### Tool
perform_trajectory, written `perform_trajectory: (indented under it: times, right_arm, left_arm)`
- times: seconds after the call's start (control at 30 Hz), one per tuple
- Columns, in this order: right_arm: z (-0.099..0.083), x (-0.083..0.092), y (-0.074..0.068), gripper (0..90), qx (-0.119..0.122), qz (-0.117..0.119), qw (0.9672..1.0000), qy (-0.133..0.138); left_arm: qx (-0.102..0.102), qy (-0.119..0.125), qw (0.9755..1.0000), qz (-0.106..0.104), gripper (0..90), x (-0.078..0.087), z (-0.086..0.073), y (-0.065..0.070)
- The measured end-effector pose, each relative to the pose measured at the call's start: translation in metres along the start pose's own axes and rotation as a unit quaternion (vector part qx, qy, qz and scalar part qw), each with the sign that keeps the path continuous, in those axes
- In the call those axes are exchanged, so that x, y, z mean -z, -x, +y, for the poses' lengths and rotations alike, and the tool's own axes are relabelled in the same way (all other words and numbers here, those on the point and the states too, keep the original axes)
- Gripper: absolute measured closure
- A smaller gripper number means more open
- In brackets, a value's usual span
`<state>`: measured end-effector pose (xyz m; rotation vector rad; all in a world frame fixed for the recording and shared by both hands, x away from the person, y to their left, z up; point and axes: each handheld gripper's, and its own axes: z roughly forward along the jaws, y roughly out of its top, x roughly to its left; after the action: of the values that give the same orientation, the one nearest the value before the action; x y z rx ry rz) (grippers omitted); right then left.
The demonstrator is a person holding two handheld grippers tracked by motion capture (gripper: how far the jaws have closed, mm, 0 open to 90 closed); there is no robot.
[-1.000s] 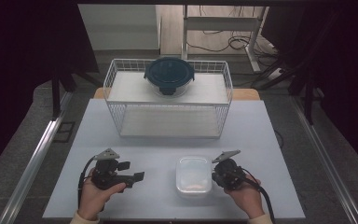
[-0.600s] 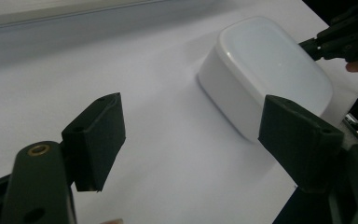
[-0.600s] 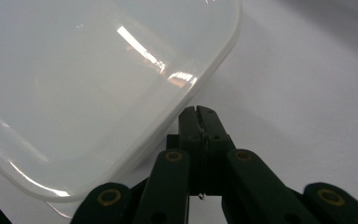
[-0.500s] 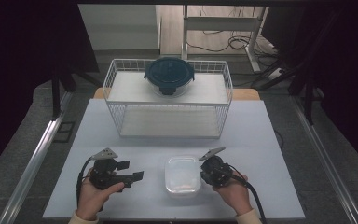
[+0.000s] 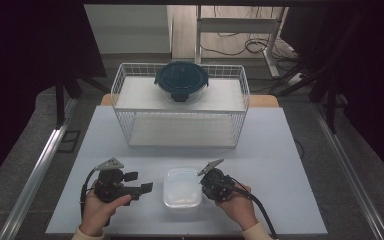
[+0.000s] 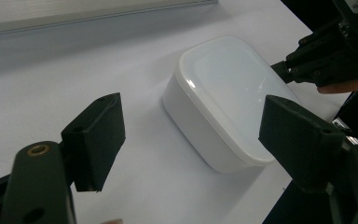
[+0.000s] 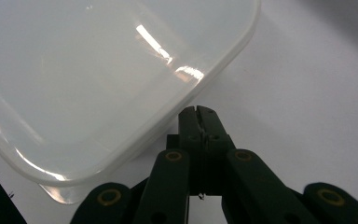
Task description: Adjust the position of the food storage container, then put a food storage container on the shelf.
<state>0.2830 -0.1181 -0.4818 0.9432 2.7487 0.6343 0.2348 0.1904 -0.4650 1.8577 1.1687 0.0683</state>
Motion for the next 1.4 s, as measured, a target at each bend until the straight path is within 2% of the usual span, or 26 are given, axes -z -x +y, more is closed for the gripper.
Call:
perform_trajectory:
  times: [0.13,0.23,0.3,0.33,0.4,0.47,0.5,0.53,0.57,0.6,0.63,0.67,0.73,0.77,0.97,1.07,1.17,1.4]
  right_arm:
    - [-0.001,0.001,0.001,89.2,-0.003,0.003,1.0000,0.006]
    - [-0.002,0.008,0.003,89.2,-0.002,-0.008,0.9999,0.012]
    - [-0.006,0.020,0.007,89.1,-0.005,-0.027,0.9993,0.027]
    - [-0.006,0.020,0.007,89.1,-0.005,-0.027,0.9993,0.027]
    - [-0.010,0.027,0.012,89.0,-0.014,-0.030,0.9985,0.043]
    - [-0.018,0.036,0.019,81.9,-0.038,-0.020,0.9966,0.071]
    - [-0.018,0.036,0.019,81.9,-0.038,-0.020,0.9966,0.071]
    - [-0.023,0.040,0.023,50.9,-0.063,-0.014,0.9924,0.104]
    - [-0.025,0.042,0.025,40.7,-0.078,-0.012,0.9895,0.121]
    - [-0.025,0.042,0.025,40.7,-0.078,-0.012,0.9895,0.121]
    - [-0.026,0.044,0.026,35.8,-0.090,-0.004,0.9870,0.133]
    - [-0.029,0.047,0.030,29.4,-0.105,0.016,0.9840,0.143]
    - [-0.029,0.048,0.030,27.4,-0.109,0.022,0.9833,0.145]
    - [-0.030,0.048,0.031,26.1,-0.116,0.031,0.9818,0.147]
    - [-0.030,0.045,0.030,24.1,-0.121,0.039,0.9805,0.150]
    - [-0.031,0.045,0.030,23.6,-0.122,0.042,0.9800,0.151]
    - [-0.032,0.048,0.030,23.0,-0.132,0.062,0.9755,0.165]
    - [-0.033,0.048,0.031,22.5,-0.140,0.065,0.9744,0.163]
  left_arm:
    - [0.006,0.007,0.9998,-0.016,22.3,0.003,0.000,-0.001]
    - [0.004,0.009,0.9999,-0.013,22.3,0.005,0.001,0.001]
    - [0.000,0.009,0.9999,-0.005,22.2,0.006,0.001,0.000]
    - [0.000,0.009,0.9999,-0.005,22.2,0.006,0.001,0.000]
    - [0.003,0.010,0.9999,-0.003,22.2,0.006,0.001,-0.001]
    - [0.008,0.010,0.9999,-0.007,22.2,0.006,0.000,-0.004]
    - [0.008,0.010,0.9999,-0.007,22.2,0.006,0.000,-0.004]
    - [0.009,0.010,0.9999,-0.007,22.2,0.006,0.000,-0.004]
    - [0.010,0.009,0.9999,-0.010,22.2,0.005,0.000,-0.004]
    - [0.010,0.009,0.9999,-0.010,22.1,0.005,0.000,-0.004]
    - [0.011,0.009,0.9998,-0.011,22.1,0.005,0.000,-0.005]
    - [0.011,0.009,0.9998,-0.012,22.1,0.005,-0.001,-0.005]
    - [0.015,0.008,0.9998,-0.014,22.0,0.005,-0.001,-0.005]
    - [0.022,0.010,0.9995,-0.019,21.5,0.005,-0.001,-0.005]
    - [0.040,0.020,0.9983,-0.036,21.6,0.007,0.000,-0.006]
    - [0.043,0.020,0.9982,-0.036,21.5,0.006,0.000,-0.006]
    - [0.046,0.019,0.9981,-0.036,21.5,0.005,0.000,-0.006]
    - [0.046,0.020,0.9981,-0.037,22.7,0.004,-0.001,-0.006]
